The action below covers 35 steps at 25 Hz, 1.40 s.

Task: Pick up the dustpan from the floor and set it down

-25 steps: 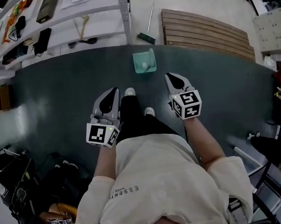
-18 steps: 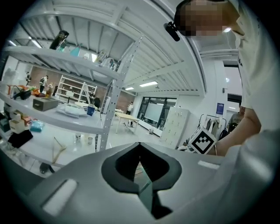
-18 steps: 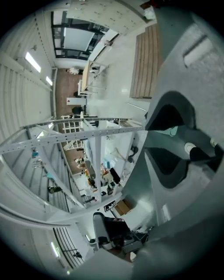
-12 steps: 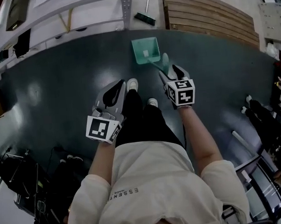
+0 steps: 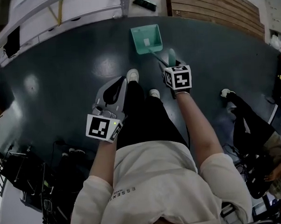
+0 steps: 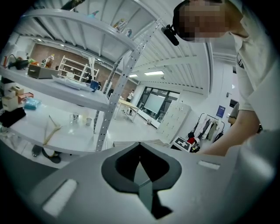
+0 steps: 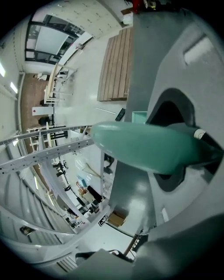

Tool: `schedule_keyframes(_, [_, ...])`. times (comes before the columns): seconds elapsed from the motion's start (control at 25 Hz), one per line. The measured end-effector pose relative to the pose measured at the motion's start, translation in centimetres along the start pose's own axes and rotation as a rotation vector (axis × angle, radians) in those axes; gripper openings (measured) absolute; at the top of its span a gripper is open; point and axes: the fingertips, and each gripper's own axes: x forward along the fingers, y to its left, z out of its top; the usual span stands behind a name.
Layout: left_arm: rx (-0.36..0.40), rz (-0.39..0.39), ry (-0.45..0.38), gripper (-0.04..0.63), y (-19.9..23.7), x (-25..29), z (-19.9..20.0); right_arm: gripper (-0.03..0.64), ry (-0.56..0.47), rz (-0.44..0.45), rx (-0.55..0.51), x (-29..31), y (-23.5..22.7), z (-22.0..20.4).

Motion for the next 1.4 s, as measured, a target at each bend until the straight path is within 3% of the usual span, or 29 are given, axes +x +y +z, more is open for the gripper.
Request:
schedule_keyframes(0.08, [0.001, 0.0, -0.001, 0.014, 0.0, 0.1, -0.1, 0.058, -0.01, -0.006, 0.007, 0.2, -0.1, 0.1])
schedule_keyframes(0.28, [0.02, -0.004, 0.0, 0.014, -0.7, 0.2, 0.1, 0.018, -0.03, -0.048, -0.013, -0.2, -1.2, 0.7])
schedule_keyframes(0.64, [0.101, -0.039, -0.043, 0.014, -5.1, -1.5, 3.6, 0.006, -0.089, -0.022, -0.081, -9.6, -1.7, 1.9])
schedule_keyframes(1.12, [0.247, -0.044, -0.158, 0.014, -14.1, -5.4, 8.0, 0.006, -0.257, -0.039, -0.209, -26.7, -4.1, -2.3])
schedule_keyframes(1.4, [0.261, -0.003, -0.193, 0.014, -16.9, -8.4, 7.6, 0.006, -0.299, -0.056, -0.265, -31.7, -4.9, -5.3])
